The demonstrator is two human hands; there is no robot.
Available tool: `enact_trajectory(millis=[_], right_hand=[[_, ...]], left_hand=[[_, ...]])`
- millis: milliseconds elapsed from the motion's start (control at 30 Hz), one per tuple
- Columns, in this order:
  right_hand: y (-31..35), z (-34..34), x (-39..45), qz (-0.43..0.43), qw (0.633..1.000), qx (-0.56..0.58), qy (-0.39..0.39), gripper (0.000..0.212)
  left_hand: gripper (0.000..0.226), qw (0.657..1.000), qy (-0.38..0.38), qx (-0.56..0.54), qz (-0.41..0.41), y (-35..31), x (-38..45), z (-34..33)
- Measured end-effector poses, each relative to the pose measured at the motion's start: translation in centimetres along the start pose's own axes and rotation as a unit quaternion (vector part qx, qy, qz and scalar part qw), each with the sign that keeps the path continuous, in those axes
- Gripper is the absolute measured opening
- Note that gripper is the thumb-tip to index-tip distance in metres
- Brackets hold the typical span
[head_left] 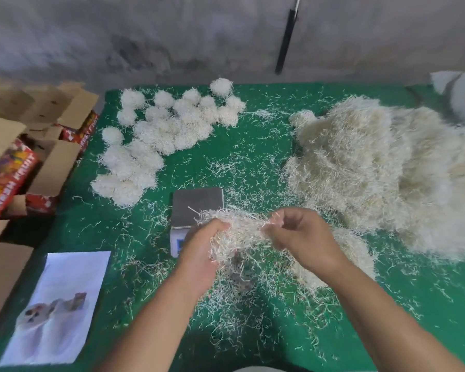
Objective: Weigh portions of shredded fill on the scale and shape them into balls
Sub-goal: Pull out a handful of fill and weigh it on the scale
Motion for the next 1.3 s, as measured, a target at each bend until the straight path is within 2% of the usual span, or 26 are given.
enact_trajectory(millis=[33,67,133,200,267,367,433,500,567,633,733,800,833,900,933,1033,1133,1300], right_hand=[[-0.1,0.6,-0.1,-0.003,1.000,0.007,-0.012,0.018],[-0.2,1.3,-0.1,-0.006,0.999,0.015,-0.027,0.016],[-0.5,2.9,-0.1,-0.008,0.998,0.021,-0.065,0.015],[-0.8,4.9,0.2,-0.008,0.995,0.020,-0.101,0.014],[-1.5,7.1,0.5,-0.017,0.991,0.015,-0.129,0.014],[-3.7,11.3,0.8,-0.063,0.976,0.016,-0.209,0.010],[-5.6,15.0,1.0,-0.082,0.958,0.001,-0.275,0.010],[-7.3,18.2,1.5,-0.109,0.946,-0.050,-0.300,0.022],[-8.2,19.6,2.3,-0.174,0.951,-0.106,-0.232,0.040],[-7.5,18.2,2.5,-0.209,0.956,-0.179,-0.105,0.069],[-3.7,12.1,1.8,-0.089,0.984,-0.147,0.041,0.098],[-1.5,7.5,0.6,-0.011,0.983,-0.125,0.134,0.098],[-0.9,5.7,0.1,0.018,0.977,-0.131,0.166,0.088],[-1.0,4.0,-0.1,0.073,0.971,-0.154,0.166,0.050],[-1.3,4.1,0.1,0.098,0.970,-0.169,0.145,0.045],[-3.4,6.1,0.4,0.126,0.958,-0.225,0.128,0.049],[-6.1,7.9,1.0,0.139,0.936,-0.297,0.131,0.049],[-9.8,10.8,2.2,0.102,0.942,-0.309,0.088,0.049]], left_hand=[[0.047,0.999,0.003,0.001,0.033,0.2,0.3,0.1],[0.064,0.999,-0.031,-0.009,0.033,-0.1,0.8,0.2],[0.085,0.994,-0.103,0.005,-0.027,-0.8,1.0,0.9],[0.087,0.988,-0.131,0.037,-0.079,-1.3,1.5,1.5],[0.078,0.986,-0.136,0.045,-0.088,-1.9,1.8,2.7],[0.053,0.987,-0.085,0.085,-0.110,-2.8,1.5,3.9],[0.060,0.984,-0.112,0.062,-0.125,-3.6,1.0,4.3],[0.072,0.977,-0.146,0.055,-0.145,-4.3,0.3,4.0],[0.076,0.974,-0.152,0.074,-0.151,-4.0,-0.1,3.5],[0.072,0.984,-0.111,0.057,-0.128,-3.2,-0.4,1.9],[0.054,0.994,-0.056,0.035,-0.091,-1.3,-0.3,-0.4],[0.071,0.998,-0.021,0.035,-0.057,-0.4,-0.3,-3.2],[0.081,0.997,-0.008,0.046,-0.064,-0.1,-0.4,-4.0],[0.089,0.994,0.004,0.072,-0.082,0.8,-0.2,-4.6],[0.087,0.994,0.016,0.061,-0.090,0.8,-0.3,-5.2],[0.071,0.991,-0.019,0.058,-0.116,1.0,-1.7,-6.2],[0.055,0.986,-0.096,0.065,-0.122,1.1,-2.7,-7.2],[0.059,0.983,-0.151,0.037,-0.101,0.9,-2.7,-6.5]])
Point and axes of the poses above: each hand's wrist, its own x-axis towards the middle knuckle, its own z-axis out of the back of the hand, y = z × x, the point moved 2 cm from there along x, towards the middle knuckle
